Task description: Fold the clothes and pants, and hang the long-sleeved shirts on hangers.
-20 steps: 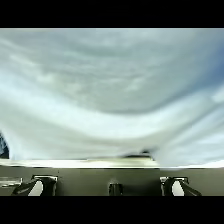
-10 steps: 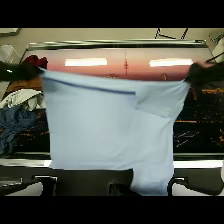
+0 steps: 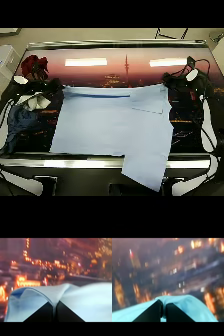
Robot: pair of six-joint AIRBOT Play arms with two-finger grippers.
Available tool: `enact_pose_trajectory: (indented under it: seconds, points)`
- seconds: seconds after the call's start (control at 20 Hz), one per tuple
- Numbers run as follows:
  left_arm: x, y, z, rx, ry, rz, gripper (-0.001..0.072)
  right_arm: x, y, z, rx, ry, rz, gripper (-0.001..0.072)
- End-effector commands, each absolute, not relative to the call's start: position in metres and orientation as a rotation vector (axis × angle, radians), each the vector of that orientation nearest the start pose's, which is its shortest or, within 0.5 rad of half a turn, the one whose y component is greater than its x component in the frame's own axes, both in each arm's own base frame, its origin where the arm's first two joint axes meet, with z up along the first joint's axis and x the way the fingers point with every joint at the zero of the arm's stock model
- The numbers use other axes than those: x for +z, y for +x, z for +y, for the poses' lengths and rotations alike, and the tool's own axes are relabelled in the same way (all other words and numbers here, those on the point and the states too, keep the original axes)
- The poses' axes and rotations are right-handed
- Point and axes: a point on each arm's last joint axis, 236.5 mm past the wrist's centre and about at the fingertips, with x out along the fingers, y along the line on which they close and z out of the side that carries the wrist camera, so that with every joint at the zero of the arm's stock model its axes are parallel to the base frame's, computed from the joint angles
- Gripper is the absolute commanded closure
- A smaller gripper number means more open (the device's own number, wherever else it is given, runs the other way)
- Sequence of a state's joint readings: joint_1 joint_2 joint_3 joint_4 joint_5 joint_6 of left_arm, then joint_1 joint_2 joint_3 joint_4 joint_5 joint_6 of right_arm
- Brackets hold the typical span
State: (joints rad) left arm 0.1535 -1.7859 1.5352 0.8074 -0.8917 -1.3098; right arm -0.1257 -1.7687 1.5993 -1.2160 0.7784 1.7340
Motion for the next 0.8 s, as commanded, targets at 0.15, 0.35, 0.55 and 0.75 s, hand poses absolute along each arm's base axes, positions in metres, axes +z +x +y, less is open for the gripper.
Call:
enact_pose_trajectory:
  seconds: [0.15,0.35,0.55,0.75]
  points:
    - [-0.032,0.585,-0.031,-0.183,-0.666,0.903,0.0682,-0.025,0.614,-0.023,-0.118,0.637,0.781,0.0670]
    - [-0.030,0.572,-0.034,-0.233,-0.669,0.963,0.0681,-0.008,0.612,-0.004,-0.069,0.774,0.805,0.0669]
    - [-0.008,0.511,-0.035,-0.415,-0.672,1.201,0.0682,0.012,0.530,0.000,0.045,0.668,1.157,0.0669]
    - [-0.051,0.430,-0.028,-0.437,-0.609,1.535,0.0682,-0.037,0.424,-0.022,-0.075,0.472,1.600,0.0669]
